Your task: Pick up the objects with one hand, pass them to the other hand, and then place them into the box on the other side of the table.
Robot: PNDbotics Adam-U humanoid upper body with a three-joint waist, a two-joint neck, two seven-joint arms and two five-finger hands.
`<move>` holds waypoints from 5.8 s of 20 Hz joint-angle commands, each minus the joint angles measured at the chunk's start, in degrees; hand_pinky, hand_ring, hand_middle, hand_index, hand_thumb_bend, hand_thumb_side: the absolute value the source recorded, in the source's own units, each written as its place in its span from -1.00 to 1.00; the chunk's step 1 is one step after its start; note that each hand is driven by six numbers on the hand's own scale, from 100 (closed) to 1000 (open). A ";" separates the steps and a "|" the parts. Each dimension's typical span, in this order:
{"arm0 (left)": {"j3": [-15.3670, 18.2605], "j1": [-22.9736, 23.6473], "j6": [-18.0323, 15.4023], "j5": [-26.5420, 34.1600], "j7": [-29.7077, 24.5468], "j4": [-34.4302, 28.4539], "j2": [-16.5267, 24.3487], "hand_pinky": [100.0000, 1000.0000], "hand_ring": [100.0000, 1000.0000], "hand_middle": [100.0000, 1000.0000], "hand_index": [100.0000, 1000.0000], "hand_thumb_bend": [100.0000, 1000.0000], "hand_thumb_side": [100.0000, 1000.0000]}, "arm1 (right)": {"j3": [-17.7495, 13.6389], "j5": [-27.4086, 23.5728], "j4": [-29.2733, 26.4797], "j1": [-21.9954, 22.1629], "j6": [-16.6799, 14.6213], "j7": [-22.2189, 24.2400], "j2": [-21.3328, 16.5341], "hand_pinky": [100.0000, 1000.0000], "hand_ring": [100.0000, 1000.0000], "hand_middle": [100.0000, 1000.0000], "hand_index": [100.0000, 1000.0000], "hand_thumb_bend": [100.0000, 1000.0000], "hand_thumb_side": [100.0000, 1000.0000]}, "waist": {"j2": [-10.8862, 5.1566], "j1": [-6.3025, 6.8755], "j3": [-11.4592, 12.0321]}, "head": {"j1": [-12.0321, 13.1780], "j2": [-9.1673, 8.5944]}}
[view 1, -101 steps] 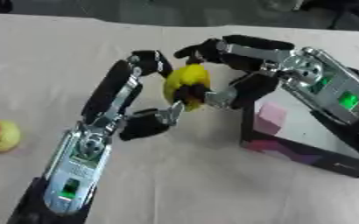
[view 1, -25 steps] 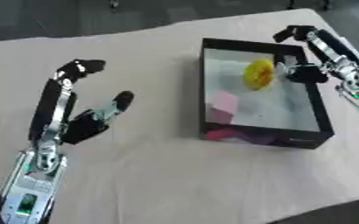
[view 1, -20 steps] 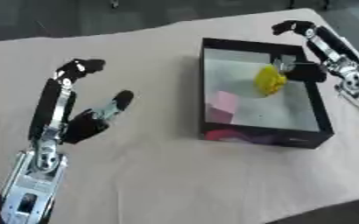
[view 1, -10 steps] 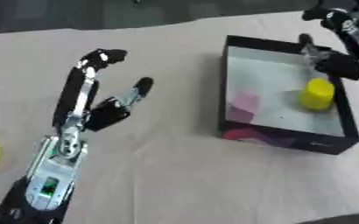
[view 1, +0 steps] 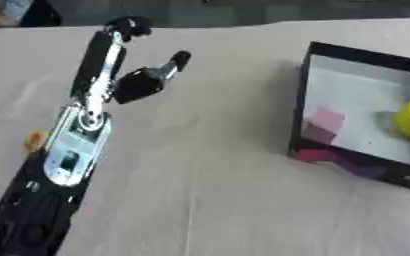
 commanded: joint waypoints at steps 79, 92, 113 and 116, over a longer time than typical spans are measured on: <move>-6.84 3.04 16.01 0.11 -44.69 3.55 31.48 0.49 0.42 0.25 0.39 0.21 -0.84 | -2.25 5.52 -1.08 3.86 2.48 -1.78 2.17 1.00 1.00 0.71 0.83 -1.00 0.24 | -1.30 0.21 -0.21 | 4.01 0.37; -7.58 2.97 14.76 -0.75 -45.92 7.61 30.18 0.49 0.39 0.20 0.36 0.05 -1.00 | -2.01 6.62 -1.08 4.19 2.95 -1.47 2.86 1.00 1.00 0.72 0.83 -1.00 0.25 | -1.29 0.26 -0.35 | 4.44 0.37; -8.92 3.44 16.19 -9.02 -40.08 5.86 28.87 0.31 0.08 -0.09 0.08 -0.33 -1.00 | -2.25 7.20 -1.08 5.38 2.08 -1.62 3.12 1.00 1.00 0.72 0.83 -1.00 0.23 | -1.75 0.21 -0.27 | 5.10 0.37; -8.13 3.63 16.92 -7.83 -40.44 3.30 30.16 0.31 0.08 -0.10 0.07 -0.29 -1.00 | -2.22 7.38 -1.08 5.39 2.16 -1.63 3.10 1.00 1.00 0.71 0.83 -1.00 0.23 | -1.74 0.26 -0.23 | 4.86 0.37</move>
